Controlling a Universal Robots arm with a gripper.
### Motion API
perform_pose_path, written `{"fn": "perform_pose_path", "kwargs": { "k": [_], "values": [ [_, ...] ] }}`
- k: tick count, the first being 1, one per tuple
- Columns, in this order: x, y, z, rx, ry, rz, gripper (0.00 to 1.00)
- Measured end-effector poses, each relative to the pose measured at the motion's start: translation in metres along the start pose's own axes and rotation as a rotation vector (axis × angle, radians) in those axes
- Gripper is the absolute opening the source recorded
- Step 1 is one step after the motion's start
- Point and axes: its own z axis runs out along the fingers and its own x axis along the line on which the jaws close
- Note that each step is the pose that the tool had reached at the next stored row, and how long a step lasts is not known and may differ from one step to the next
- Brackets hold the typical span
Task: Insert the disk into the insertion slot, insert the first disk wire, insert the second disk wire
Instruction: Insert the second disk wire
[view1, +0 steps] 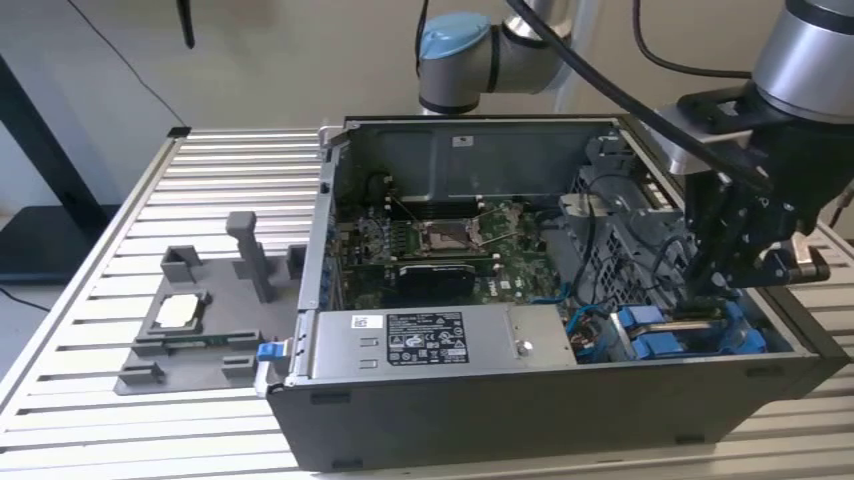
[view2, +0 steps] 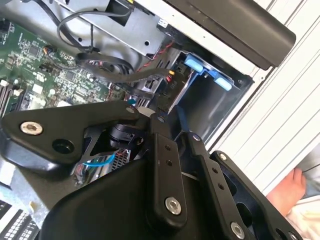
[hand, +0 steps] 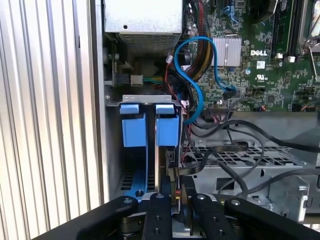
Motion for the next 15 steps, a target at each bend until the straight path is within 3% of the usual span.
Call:
{"fn": "perform_pose_path", "kwargs": {
  "k": [7,15],
  "values": [
    [-0.0004,-0.0010,-0.0090,-0.0016,0.0001,0.001,0.24],
    [-0.0006,-0.0015,-0.0129,-0.0017,0.0001,0.001,0.24]
  ]
}}
